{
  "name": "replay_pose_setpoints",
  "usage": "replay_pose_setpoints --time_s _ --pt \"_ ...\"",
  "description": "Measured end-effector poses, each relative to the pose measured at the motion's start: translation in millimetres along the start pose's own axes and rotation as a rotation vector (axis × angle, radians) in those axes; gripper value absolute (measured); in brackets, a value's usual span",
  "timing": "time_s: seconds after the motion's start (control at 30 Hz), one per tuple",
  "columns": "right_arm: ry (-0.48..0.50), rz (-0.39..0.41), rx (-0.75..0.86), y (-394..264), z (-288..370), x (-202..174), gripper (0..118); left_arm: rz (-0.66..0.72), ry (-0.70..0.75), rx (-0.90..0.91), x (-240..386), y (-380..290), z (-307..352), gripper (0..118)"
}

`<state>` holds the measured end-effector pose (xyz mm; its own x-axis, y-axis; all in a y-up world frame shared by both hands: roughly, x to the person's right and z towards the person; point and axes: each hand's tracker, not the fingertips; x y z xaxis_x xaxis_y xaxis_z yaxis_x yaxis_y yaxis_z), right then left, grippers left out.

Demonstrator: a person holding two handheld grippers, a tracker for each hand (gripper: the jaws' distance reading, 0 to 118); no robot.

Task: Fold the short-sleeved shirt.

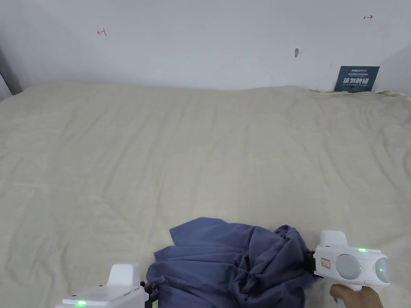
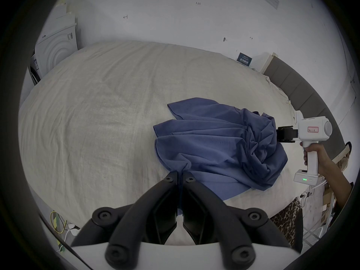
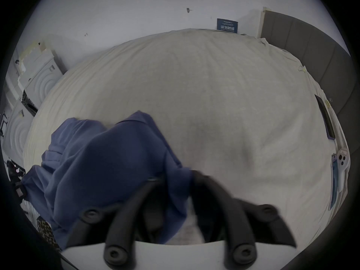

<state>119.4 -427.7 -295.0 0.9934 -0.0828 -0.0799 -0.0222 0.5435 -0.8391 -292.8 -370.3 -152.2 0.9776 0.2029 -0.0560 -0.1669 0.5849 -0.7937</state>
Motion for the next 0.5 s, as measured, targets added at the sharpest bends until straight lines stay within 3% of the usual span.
replay_pose_setpoints --time_s 0.13,0.5 --pt "-0.005 0.019 0.041 -2.9 22.4 -3.4 6 0.007 -0.005 0.007 -0.2 -0.3 1.7 1" --pt "0.12 -0.108 0.279 -5.3 118.4 30.1 6 0.054 -0.053 0.077 3.5 13.5 19.2 1"
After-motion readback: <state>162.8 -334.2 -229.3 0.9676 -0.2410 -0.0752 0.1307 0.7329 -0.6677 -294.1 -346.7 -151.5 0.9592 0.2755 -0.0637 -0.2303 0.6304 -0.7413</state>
